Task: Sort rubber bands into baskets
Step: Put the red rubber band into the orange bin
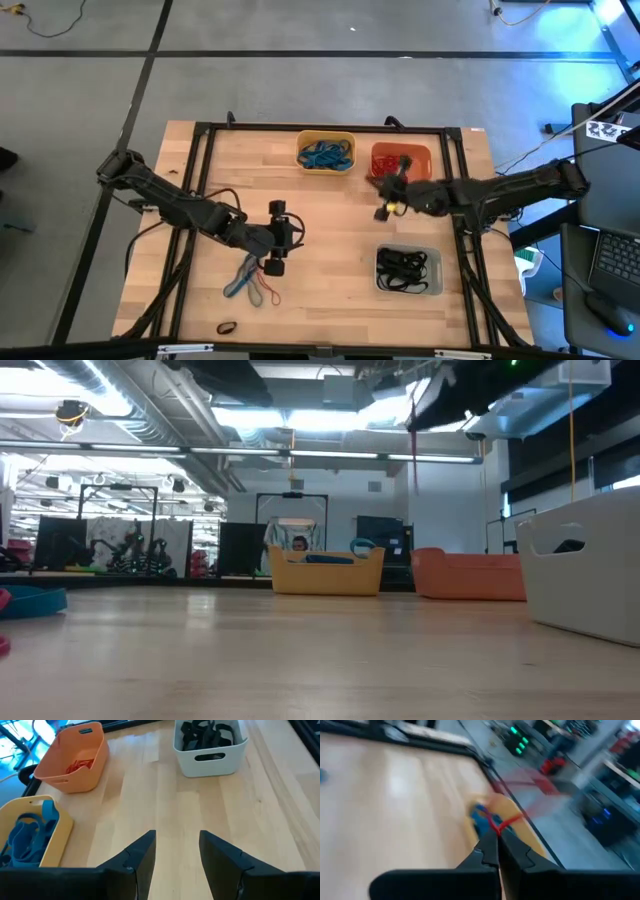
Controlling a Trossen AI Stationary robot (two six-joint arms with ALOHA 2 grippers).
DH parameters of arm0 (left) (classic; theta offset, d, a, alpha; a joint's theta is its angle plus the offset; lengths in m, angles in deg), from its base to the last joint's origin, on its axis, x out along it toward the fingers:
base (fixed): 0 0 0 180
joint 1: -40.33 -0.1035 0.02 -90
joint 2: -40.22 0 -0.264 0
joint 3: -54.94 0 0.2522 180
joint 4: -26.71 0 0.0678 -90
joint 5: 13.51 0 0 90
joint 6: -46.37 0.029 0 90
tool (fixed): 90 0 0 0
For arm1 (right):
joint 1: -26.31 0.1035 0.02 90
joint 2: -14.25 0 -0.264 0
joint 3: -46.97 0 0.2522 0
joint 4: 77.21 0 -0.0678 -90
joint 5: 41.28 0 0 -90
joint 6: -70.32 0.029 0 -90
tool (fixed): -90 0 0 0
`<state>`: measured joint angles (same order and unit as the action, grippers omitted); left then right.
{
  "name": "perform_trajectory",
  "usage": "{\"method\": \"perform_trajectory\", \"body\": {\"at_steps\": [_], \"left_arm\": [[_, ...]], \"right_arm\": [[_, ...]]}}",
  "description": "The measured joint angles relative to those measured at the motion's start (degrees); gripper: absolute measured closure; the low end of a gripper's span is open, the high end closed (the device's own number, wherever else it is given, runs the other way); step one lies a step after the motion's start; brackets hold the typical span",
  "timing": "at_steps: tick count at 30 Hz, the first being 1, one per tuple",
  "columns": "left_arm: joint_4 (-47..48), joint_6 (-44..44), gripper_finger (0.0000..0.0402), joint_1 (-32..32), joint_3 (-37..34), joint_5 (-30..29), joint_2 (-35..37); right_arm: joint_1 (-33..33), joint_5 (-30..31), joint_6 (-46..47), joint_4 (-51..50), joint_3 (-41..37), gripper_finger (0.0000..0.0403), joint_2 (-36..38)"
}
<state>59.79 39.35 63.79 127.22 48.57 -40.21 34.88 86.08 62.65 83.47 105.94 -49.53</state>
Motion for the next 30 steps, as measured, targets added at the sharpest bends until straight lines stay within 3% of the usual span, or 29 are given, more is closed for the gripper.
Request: {"method": "perform_trajectory", "body": {"at_steps": [9, 14, 25, 30], "left_arm": [[0.1, 0.9, 0.0253, -0.6, 0.0, 0.0, -0.1], [0.2, 0.9, 0.0253, -0.6, 0.0, 0.0, -0.1], [-0.3, 0.9, 0.0253, -0.6, 0.0, 0.0, -0.1], [-0.3, 0.9, 0.0253, -0.6, 0.0, 0.0, -0.1]], "right_arm": [[-13.9, -0.5, 1.1, -10.7, -0.2, 0.0398, 1.8], [-21.4, -1.2, 4.5, -11.7, -3.7, 0.0398, 1.8], [-33.2, -11.0, 13.4, -10.9, -10.2, 0.0395, 1.1], [-35.4, -13.9, 16.6, -11.4, -11.1, 0.0335, -1.3]]}}
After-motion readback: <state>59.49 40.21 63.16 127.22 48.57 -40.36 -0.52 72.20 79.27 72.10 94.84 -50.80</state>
